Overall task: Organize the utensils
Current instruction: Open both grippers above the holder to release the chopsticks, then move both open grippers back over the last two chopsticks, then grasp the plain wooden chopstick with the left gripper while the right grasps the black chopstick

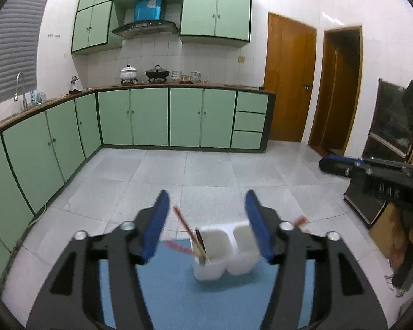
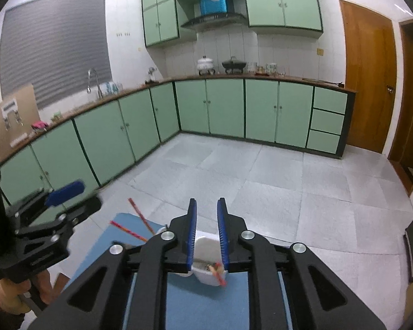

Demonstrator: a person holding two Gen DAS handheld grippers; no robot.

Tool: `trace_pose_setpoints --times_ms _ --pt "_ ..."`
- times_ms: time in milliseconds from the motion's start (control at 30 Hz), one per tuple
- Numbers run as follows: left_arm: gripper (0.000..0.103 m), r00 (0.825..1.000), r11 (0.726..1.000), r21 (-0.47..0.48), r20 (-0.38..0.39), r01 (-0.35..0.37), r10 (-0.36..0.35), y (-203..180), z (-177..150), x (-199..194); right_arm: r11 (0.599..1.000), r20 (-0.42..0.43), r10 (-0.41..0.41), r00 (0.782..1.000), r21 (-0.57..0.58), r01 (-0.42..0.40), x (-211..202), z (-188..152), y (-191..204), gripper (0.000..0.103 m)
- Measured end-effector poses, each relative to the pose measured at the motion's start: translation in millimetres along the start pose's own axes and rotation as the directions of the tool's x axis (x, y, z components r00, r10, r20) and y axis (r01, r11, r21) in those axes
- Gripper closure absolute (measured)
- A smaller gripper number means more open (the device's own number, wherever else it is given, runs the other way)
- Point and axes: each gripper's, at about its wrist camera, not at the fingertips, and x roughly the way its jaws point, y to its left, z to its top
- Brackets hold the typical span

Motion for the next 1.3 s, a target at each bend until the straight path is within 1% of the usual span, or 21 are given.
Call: trace_pose_setpoints --times_ms 33,100,167,200,233,300,400,500,567,600,700,800,900,1033,1133,1200,1300 --pt "0.04 1.0 1.0 0.0 0.001 -0.001 0.001 1 -10 -18 1.0 0.02 0.008 1.0 0.001 -0.008 -18 -7 0 0.085" --pt "0.037 1.0 1.0 0.01 -0.014 -0.001 0.001 -1 -28 -40 1.0 0.045 0.017 0.999 0.005 -0.018 -48 -26 2 0.081" --pt "0.035 0.999 1.0 0.014 -0.037 0.012 -0.012 -4 -53 -65 1.0 0.065 0.013 0.998 -0.005 -0.013 -74 -50 5 0.071" --pt "0.033 0.999 1.0 0.015 -0.048 0.015 -0.014 -7 -67 -79 1.0 0.073 0.002 0.997 -0.015 -0.001 -88 -66 10 0.062" --pt "0.031 0.998 1.0 0.018 -0.062 0.016 -0.015 -10 -82 -91 1.0 0.076 -0.007 0.997 -0.021 0.009 -97 -78 13 0.058" --pt "0.029 0.997 1.0 0.008 -0.081 0.019 -0.019 -15 -107 -113 0.999 0.09 -0.034 0.995 -0.035 0.037 -123 -117 26 0.046" --pt "0.024 0.993 1.0 0.006 -0.115 0.009 -0.008 -24 -146 -143 0.995 0.093 -0.068 0.993 -0.062 0.074 -148 -169 46 0.034" --pt "0.021 0.988 1.0 -0.006 -0.156 -0.018 0.017 -30 -181 -164 0.997 0.054 -0.063 0.997 -0.033 0.065 -163 -221 60 0.034" --pt "0.021 0.983 1.0 -0.011 -0.183 -0.023 0.02 -34 -199 -172 0.998 0.03 -0.066 0.997 -0.004 0.066 -168 -246 65 0.034" --pt "0.021 0.98 1.0 -0.015 -0.197 -0.021 0.017 -36 -209 -176 0.997 0.023 -0.073 0.997 0.018 0.073 -171 -264 67 0.034" --pt "0.021 0.972 0.999 -0.037 -0.235 -0.019 0.01 -40 -233 -182 0.994 -0.005 -0.099 0.995 0.045 0.099 -172 -296 68 0.034" --pt "0.021 0.965 0.999 -0.033 -0.261 -0.022 0.013 -47 -250 -180 0.99 -0.063 -0.104 0.993 0.085 0.109 -165 -329 67 0.034" --pt "0.021 0.957 0.998 -0.054 -0.289 -0.028 0.011 -44 -265 -172 0.988 -0.1 -0.104 0.989 0.101 0.114 -156 -348 65 0.036" --pt "0.021 0.947 0.997 -0.063 -0.322 -0.037 0.015 -43 -280 -159 0.985 -0.143 -0.091 0.985 0.131 0.11 -141 -365 62 0.04" --pt "0.021 0.938 0.996 -0.074 -0.345 -0.051 0.022 -41 -295 -148 0.987 -0.162 -0.093 0.982 0.117 0.113 -131 -374 63 0.044" --pt "0.022 0.935 0.995 -0.069 -0.352 -0.069 0.04 -40 -306 -143 0.988 -0.17 -0.092 0.981 0.107 0.112 -125 -379 63 0.047" --pt "0.026 0.925 0.994 -0.094 -0.38 -0.063 0.023 -36 -321 -135 0.989 -0.187 -0.091 0.978 0.094 0.11 -114 -384 63 0.05"
